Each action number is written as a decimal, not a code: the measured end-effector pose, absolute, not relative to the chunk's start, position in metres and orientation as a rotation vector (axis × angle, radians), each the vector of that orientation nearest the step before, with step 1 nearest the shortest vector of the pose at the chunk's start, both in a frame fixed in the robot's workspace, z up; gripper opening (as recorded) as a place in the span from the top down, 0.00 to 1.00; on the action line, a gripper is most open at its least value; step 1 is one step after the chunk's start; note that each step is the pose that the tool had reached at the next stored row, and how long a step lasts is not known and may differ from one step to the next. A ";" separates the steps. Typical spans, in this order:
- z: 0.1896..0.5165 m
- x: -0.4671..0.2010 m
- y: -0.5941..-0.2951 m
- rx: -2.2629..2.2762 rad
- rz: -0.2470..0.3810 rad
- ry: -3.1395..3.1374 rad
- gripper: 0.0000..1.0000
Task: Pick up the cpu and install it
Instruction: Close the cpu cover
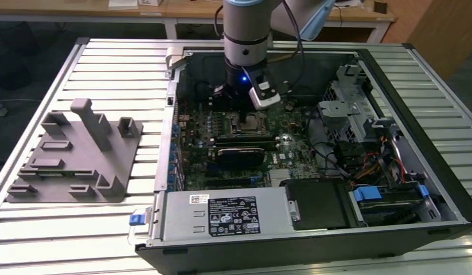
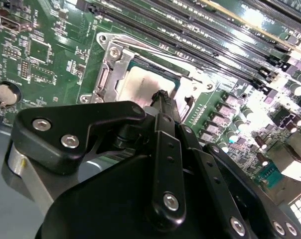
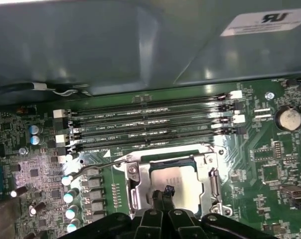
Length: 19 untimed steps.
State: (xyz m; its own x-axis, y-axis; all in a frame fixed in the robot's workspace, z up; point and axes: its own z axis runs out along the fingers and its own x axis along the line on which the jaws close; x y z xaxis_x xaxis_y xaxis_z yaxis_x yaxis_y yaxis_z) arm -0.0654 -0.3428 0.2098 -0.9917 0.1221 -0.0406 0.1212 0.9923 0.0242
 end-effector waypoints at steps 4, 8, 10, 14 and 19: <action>0.206 -0.070 -0.343 0.189 0.033 3.094 0.89; 0.204 -0.072 -0.343 0.189 0.033 3.094 0.89; 0.203 -0.073 -0.343 0.189 0.033 3.094 0.89; 0.202 -0.075 -0.343 0.189 0.033 3.094 0.89; 0.202 -0.077 -0.343 0.189 0.033 3.094 0.89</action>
